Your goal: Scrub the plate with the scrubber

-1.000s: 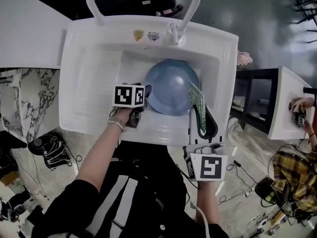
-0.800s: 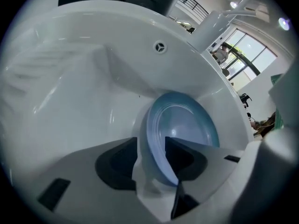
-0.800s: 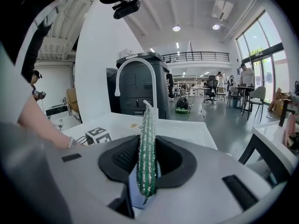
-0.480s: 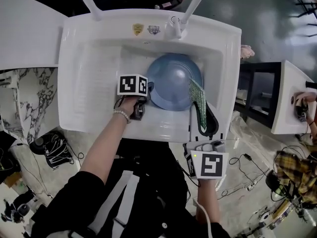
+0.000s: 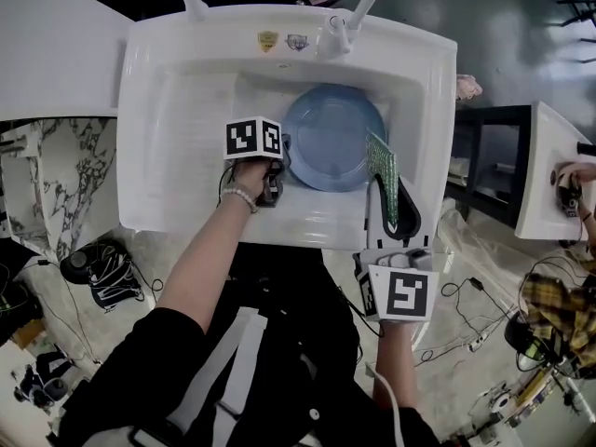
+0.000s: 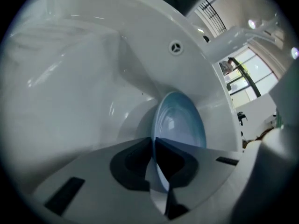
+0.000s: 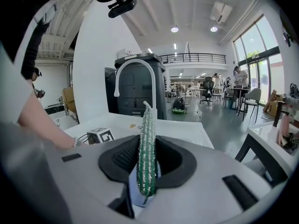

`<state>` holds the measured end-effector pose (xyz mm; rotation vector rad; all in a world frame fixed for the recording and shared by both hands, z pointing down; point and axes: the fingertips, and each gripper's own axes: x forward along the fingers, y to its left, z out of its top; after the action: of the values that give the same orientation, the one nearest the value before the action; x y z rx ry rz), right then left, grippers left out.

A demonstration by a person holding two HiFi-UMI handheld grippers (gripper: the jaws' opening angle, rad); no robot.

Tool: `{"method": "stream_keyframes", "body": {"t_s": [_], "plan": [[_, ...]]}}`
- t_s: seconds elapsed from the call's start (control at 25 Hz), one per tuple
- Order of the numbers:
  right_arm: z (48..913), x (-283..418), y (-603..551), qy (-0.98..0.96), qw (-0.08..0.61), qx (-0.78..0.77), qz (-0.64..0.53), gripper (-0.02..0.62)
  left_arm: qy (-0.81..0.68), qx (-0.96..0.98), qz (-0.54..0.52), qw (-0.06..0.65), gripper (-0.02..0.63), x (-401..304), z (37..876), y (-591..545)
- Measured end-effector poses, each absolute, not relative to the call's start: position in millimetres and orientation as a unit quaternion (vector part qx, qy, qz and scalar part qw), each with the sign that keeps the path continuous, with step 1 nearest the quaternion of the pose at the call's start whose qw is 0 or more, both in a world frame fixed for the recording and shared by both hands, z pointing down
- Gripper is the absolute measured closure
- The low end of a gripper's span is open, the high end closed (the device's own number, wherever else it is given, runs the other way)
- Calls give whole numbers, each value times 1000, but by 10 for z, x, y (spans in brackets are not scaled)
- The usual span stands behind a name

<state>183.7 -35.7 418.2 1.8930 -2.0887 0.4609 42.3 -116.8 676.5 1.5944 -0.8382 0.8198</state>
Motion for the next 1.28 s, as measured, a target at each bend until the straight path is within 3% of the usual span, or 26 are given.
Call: {"method": "stream_keyframes", "body": {"t_s": [1.28], "plan": [[3474, 1503, -526, -736, 151, 657, 68, 500, -345, 711, 148, 595, 572, -125, 5190, -1164]]}}
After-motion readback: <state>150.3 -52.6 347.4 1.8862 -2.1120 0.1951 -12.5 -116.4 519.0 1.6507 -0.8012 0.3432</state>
